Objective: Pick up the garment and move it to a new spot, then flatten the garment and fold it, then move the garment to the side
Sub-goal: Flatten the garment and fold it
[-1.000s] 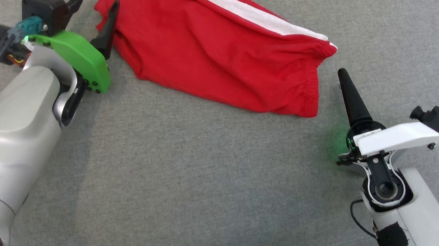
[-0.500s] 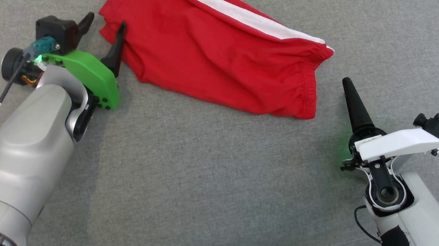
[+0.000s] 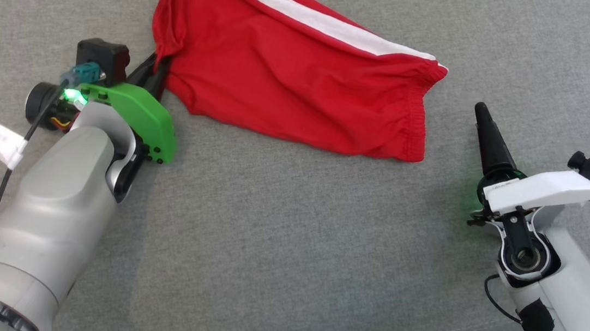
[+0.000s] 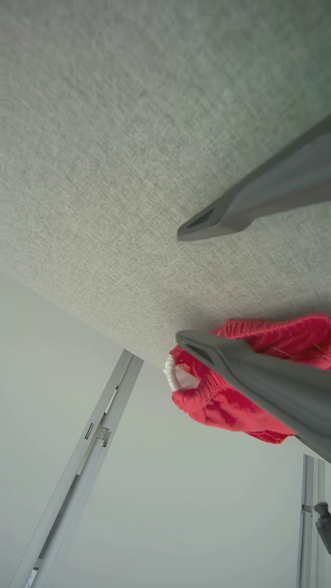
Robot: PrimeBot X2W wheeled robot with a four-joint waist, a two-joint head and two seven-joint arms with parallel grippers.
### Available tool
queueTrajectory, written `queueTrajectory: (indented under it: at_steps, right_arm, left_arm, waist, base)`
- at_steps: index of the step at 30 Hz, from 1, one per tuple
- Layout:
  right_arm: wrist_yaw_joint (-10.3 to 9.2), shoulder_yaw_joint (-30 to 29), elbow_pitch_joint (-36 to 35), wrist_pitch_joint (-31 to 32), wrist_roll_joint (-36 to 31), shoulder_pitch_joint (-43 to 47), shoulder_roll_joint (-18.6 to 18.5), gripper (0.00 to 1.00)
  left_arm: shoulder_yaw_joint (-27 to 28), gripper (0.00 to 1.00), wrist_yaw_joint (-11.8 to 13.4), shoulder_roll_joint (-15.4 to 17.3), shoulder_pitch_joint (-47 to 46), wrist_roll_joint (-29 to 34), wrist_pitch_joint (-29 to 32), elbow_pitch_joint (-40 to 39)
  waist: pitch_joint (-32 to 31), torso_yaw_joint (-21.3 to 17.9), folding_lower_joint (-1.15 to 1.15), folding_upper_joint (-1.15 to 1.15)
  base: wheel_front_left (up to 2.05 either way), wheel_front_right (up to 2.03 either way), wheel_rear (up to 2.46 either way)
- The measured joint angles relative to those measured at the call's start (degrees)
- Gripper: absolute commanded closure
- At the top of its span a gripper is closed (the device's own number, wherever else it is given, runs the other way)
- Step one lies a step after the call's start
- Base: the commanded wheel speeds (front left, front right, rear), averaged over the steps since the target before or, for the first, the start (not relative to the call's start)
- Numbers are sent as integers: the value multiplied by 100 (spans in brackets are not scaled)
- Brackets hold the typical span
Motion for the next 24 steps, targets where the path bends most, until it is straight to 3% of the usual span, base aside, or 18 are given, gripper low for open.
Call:
queueTrajectory:
  at_steps: [7, 13, 24]
  right_arm:
    - [0, 9, 521, -200, -404, -81, -119, 0]
    - [0, -31, 873, -274, -922, -84, -153, 0]
    - [0, -735, 1045, -281, -3115, 210, -151, 0]
  left_arm:
    - [185, 100, -12, -148, 383, -52, -163, 64]
    - [698, 100, 120, -224, 1071, 101, -164, -553]
    - [1701, 100, 236, -468, 2511, 681, -164, -1523]
  waist:
    - [-289, 160, 0, 0]
    - [-558, 383, 0, 0]
    - [-1102, 835, 0, 0]
  base:
    - [0, 0, 0]
    - [0, 0, 0]
    - [0, 0, 0]
